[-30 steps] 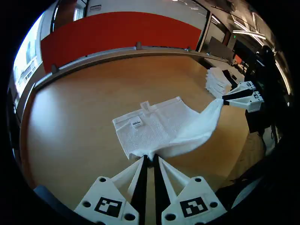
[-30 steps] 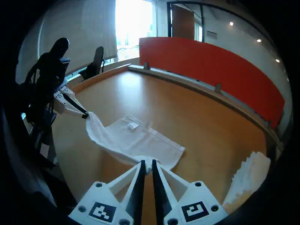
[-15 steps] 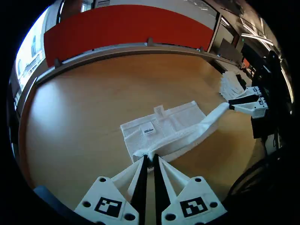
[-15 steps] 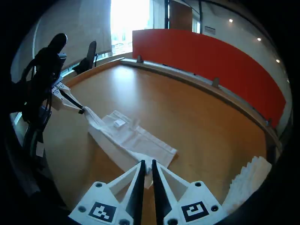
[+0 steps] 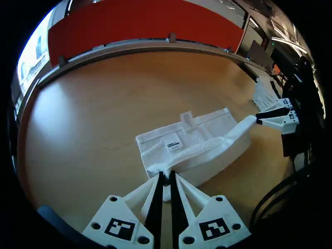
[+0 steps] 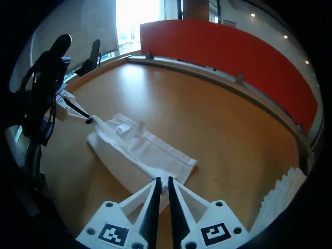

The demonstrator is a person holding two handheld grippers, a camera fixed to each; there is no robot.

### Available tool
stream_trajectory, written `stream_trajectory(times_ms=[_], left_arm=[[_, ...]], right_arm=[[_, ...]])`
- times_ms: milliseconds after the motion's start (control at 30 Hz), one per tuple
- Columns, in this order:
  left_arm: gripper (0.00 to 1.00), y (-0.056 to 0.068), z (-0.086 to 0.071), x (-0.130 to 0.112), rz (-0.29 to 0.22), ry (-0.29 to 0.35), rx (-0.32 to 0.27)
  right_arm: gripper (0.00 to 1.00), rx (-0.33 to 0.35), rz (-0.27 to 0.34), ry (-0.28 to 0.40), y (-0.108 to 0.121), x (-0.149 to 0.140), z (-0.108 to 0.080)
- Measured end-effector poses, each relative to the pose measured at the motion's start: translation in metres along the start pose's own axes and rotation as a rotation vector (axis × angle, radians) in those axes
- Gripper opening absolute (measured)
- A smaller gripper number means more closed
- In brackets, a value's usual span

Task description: Fold towel

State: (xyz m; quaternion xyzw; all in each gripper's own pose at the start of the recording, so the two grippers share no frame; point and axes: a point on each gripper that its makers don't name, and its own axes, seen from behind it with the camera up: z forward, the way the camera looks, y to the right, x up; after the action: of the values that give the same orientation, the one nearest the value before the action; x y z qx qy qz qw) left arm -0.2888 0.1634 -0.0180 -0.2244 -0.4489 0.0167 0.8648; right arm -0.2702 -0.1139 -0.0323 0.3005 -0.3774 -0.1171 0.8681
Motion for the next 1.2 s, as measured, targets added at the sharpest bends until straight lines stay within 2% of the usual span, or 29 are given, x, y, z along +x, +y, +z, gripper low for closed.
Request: stream_trajectory(times_ms=[233, 500, 567, 633, 700, 833, 1033, 1200], left_arm=[[0.11, -0.007, 0.025, -0.006, -0.008, -0.016, 0.021], [0.16, -0.01, 0.04, -0.006, -0.02, -0.02, 0.03], [0.18, -0.013, 0.043, -0.005, -0.025, -0.018, 0.038], [0.28, -0.016, 0.046, -0.006, -0.028, -0.02, 0.046], [0.29, -0.019, 0.049, -0.007, -0.031, -0.024, 0.052], [0.39, -0.022, 0.053, -0.006, -0.028, -0.026, 0.063], [0.42, -0.026, 0.056, -0.004, -0.018, -0.026, 0.078], [0.52, -0.031, 0.058, 0.0, -0.012, -0.026, 0.092]], right_arm=[[0.13, -0.005, 0.013, -0.041, 0.007, -0.011, 0.02], [0.15, -0.039, 0.022, -0.056, 0.016, -0.014, 0.034], [0.2, -0.052, 0.028, -0.062, 0.019, -0.015, 0.039], [0.24, -0.062, 0.033, -0.066, 0.022, -0.017, 0.042], [0.27, -0.07, 0.037, -0.069, 0.024, -0.019, 0.045], [0.38, -0.086, 0.037, -0.079, 0.027, -0.022, 0.048], [0.59, -0.112, 0.022, -0.092, 0.035, -0.026, 0.052], [0.63, -0.124, 0.015, -0.094, 0.04, -0.023, 0.054]])
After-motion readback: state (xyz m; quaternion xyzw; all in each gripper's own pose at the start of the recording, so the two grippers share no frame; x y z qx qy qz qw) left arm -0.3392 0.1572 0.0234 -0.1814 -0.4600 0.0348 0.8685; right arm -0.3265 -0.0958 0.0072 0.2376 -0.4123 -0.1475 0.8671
